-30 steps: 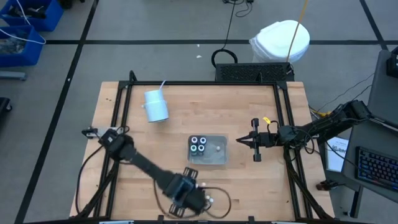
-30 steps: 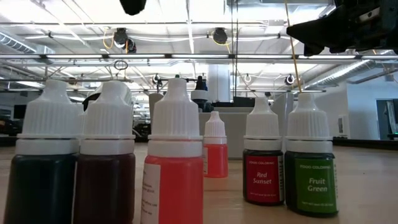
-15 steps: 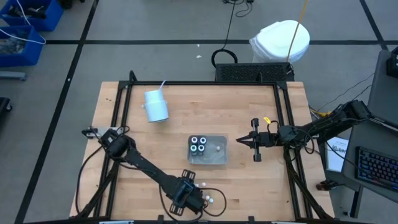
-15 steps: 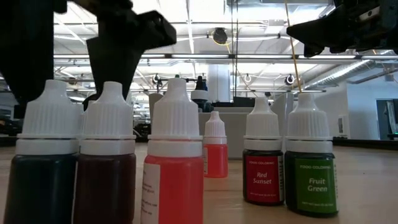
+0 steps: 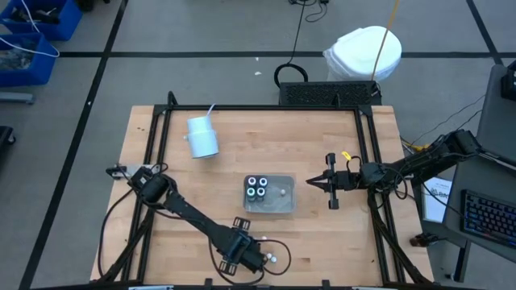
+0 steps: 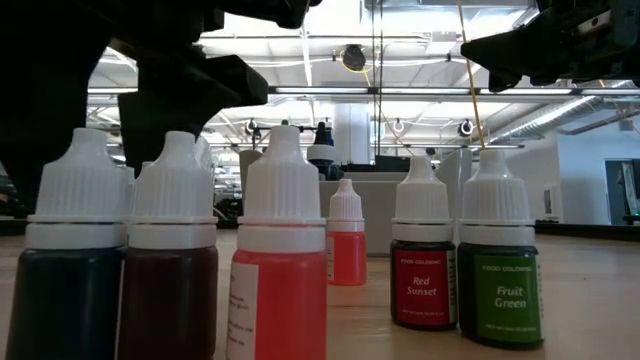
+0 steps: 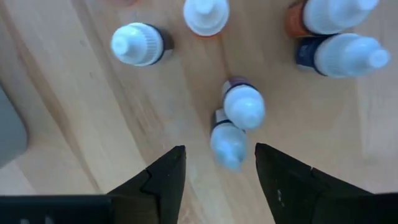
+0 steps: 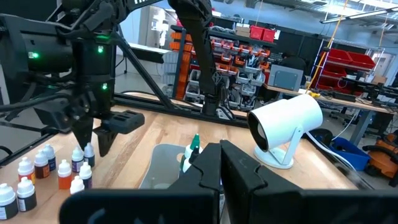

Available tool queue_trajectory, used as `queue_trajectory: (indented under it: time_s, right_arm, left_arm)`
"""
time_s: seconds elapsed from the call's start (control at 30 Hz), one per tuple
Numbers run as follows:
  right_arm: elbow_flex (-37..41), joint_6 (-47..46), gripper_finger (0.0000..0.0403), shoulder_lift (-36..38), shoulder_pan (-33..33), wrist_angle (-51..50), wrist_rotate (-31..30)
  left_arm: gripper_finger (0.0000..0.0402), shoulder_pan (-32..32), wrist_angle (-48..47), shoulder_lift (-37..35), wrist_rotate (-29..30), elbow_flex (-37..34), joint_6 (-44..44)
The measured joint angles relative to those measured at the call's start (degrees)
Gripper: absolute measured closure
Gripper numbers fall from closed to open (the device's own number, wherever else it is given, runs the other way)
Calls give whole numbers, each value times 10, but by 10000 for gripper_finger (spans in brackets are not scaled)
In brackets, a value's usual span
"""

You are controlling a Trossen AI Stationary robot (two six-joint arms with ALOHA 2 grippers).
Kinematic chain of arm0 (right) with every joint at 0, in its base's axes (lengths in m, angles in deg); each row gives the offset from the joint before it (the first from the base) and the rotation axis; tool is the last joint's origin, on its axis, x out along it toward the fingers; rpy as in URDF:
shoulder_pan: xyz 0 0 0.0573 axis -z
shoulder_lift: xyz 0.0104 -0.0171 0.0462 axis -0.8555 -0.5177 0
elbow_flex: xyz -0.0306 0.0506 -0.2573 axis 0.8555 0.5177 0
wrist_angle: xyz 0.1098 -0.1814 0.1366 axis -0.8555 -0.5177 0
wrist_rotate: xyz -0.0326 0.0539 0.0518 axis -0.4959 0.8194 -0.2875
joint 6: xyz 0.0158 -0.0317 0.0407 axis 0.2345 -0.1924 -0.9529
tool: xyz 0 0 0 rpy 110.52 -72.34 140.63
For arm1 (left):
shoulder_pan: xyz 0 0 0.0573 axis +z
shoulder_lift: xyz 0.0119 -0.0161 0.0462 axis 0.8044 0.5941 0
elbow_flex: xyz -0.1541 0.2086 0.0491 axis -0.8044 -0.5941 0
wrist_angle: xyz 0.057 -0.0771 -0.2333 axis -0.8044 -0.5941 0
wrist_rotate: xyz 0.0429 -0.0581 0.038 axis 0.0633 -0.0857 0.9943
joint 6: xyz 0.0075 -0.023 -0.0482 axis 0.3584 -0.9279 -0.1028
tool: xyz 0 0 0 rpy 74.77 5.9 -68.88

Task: Pick & Place food coloring
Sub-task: Put the left small blue food coloring bottle into the bin

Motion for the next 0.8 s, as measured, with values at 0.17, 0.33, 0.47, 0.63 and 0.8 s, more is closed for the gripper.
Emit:
queue_trajectory:
  time_s: [0.17, 0.33, 0.47, 0.63, 0.8]
  right_arm:
    - [0, 0, 403, 0, 0, 0, 0]
    - [0, 0, 403, 0, 0, 0, 0]
    - [0, 0, 403, 0, 0, 0, 0]
    - [0, 0, 403, 0, 0, 0, 0]
    - [0, 0, 403, 0, 0, 0, 0]
  left_arm:
    - [223, 1, 11, 0, -23, 2, 0]
    - [231, 4, 20, 0, -23, 2, 0]
    - [231, 6, 21, 0, -23, 2, 0]
    - [231, 8, 21, 0, -23, 2, -1]
    - [236, 7, 21, 0, -23, 2, -1]
